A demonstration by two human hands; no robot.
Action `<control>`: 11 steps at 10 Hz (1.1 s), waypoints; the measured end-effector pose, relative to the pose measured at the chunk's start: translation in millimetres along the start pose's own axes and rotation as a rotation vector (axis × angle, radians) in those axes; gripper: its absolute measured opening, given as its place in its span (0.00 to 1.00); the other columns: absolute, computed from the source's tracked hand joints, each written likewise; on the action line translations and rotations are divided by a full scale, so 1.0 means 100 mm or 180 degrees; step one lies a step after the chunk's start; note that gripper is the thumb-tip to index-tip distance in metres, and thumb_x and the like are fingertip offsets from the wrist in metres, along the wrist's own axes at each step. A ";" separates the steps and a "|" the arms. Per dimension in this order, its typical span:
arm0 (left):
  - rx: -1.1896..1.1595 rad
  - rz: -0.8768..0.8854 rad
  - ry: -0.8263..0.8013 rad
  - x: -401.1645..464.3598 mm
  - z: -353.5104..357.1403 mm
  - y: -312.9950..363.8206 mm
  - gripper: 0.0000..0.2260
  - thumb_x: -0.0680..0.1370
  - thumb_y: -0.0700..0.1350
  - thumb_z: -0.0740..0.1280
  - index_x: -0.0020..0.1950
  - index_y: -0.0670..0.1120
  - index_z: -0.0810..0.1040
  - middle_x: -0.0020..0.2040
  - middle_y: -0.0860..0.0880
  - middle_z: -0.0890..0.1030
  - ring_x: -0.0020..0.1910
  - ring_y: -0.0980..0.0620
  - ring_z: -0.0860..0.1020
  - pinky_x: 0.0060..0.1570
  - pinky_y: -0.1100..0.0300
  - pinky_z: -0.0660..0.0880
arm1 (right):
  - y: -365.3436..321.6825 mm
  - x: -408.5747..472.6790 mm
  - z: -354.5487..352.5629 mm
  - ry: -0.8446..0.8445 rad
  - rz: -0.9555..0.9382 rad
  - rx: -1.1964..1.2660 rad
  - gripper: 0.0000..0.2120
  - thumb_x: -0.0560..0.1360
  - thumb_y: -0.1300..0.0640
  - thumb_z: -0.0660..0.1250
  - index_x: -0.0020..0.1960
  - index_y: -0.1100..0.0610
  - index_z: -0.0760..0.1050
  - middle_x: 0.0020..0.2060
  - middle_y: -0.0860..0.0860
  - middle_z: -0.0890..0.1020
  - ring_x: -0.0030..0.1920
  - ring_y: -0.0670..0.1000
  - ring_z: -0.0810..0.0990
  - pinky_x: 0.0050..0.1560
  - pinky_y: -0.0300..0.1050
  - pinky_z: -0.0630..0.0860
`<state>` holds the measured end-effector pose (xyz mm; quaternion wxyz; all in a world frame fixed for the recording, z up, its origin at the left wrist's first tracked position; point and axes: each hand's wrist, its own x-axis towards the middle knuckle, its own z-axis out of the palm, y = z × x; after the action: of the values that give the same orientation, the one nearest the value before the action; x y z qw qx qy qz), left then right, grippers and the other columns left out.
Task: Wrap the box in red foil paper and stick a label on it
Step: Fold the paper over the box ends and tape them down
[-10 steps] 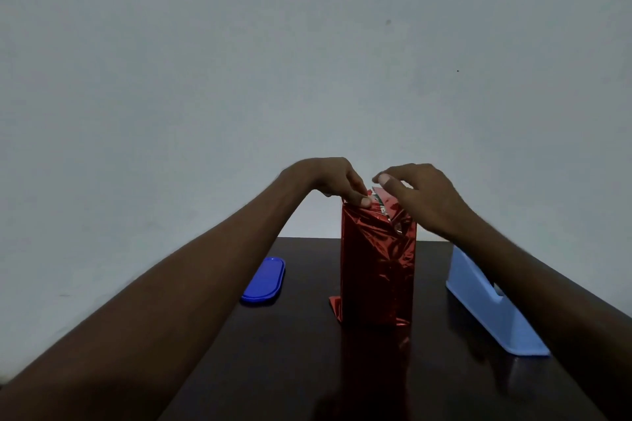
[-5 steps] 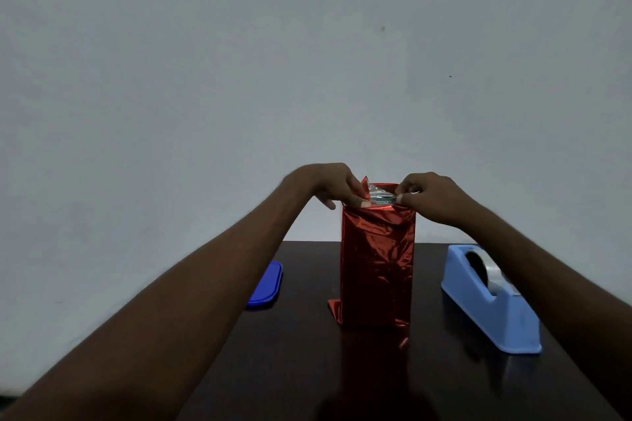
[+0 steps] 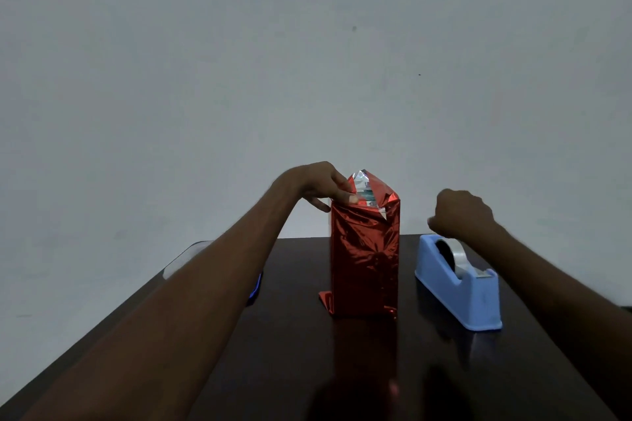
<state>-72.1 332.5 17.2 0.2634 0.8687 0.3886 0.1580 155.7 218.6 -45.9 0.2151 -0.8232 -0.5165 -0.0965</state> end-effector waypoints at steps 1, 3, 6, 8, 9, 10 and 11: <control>-0.0044 0.0015 0.0007 0.02 0.04 0.01 0.19 0.75 0.48 0.74 0.64 0.45 0.80 0.62 0.49 0.79 0.58 0.53 0.76 0.42 0.62 0.80 | 0.13 -0.13 0.02 -0.0190 0.0080 -0.0684 0.12 0.73 0.60 0.67 0.36 0.55 0.66 0.34 0.49 0.72 0.33 0.48 0.71 0.34 0.40 0.67; -0.0094 0.0030 -0.0029 0.08 0.10 0.13 0.19 0.75 0.47 0.74 0.64 0.45 0.80 0.62 0.49 0.79 0.57 0.54 0.77 0.43 0.62 0.80 | 0.35 -0.32 -0.04 -0.0680 0.0286 -0.0925 0.08 0.70 0.66 0.63 0.35 0.56 0.70 0.29 0.50 0.75 0.27 0.47 0.73 0.28 0.37 0.66; -0.0175 0.0052 -0.0046 0.11 0.15 0.19 0.18 0.75 0.46 0.74 0.64 0.44 0.80 0.61 0.48 0.80 0.60 0.52 0.77 0.47 0.59 0.80 | 0.48 -0.23 -0.02 -0.1157 0.0958 0.0012 0.07 0.74 0.65 0.67 0.37 0.62 0.74 0.25 0.56 0.81 0.28 0.55 0.81 0.29 0.43 0.77; -0.0158 0.0062 -0.0024 0.09 0.15 0.19 0.19 0.75 0.47 0.74 0.65 0.44 0.80 0.62 0.49 0.79 0.59 0.53 0.76 0.42 0.62 0.79 | 0.60 -0.13 0.02 -0.1778 0.1056 0.0675 0.08 0.74 0.58 0.73 0.38 0.57 0.80 0.38 0.47 0.81 0.45 0.46 0.79 0.40 0.40 0.74; -0.0210 0.0057 -0.0025 0.08 0.15 0.18 0.18 0.75 0.47 0.73 0.65 0.44 0.80 0.62 0.49 0.79 0.60 0.53 0.76 0.44 0.62 0.79 | 0.62 -0.17 0.00 -0.1674 0.1195 0.1024 0.10 0.71 0.59 0.75 0.33 0.54 0.79 0.41 0.47 0.75 0.48 0.47 0.72 0.36 0.40 0.70; -0.0223 0.0080 -0.0037 0.07 0.14 0.17 0.19 0.75 0.48 0.73 0.65 0.45 0.80 0.62 0.49 0.79 0.60 0.53 0.76 0.43 0.63 0.78 | 0.66 -0.30 0.07 -0.0881 0.1498 0.2084 0.05 0.74 0.64 0.68 0.46 0.60 0.71 0.43 0.58 0.76 0.43 0.56 0.77 0.33 0.45 0.77; -0.0214 0.0091 -0.0040 0.08 0.16 0.17 0.20 0.75 0.48 0.73 0.66 0.45 0.79 0.61 0.49 0.79 0.59 0.53 0.76 0.42 0.64 0.77 | 0.76 -0.35 0.13 -0.0635 0.1602 0.2635 0.08 0.73 0.64 0.67 0.51 0.60 0.71 0.48 0.59 0.76 0.45 0.59 0.77 0.36 0.49 0.78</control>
<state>-48.7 324.0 14.6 0.2926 0.8658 0.3690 0.1694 207.3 168.1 -90.2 0.4902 -0.7731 -0.3147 0.2510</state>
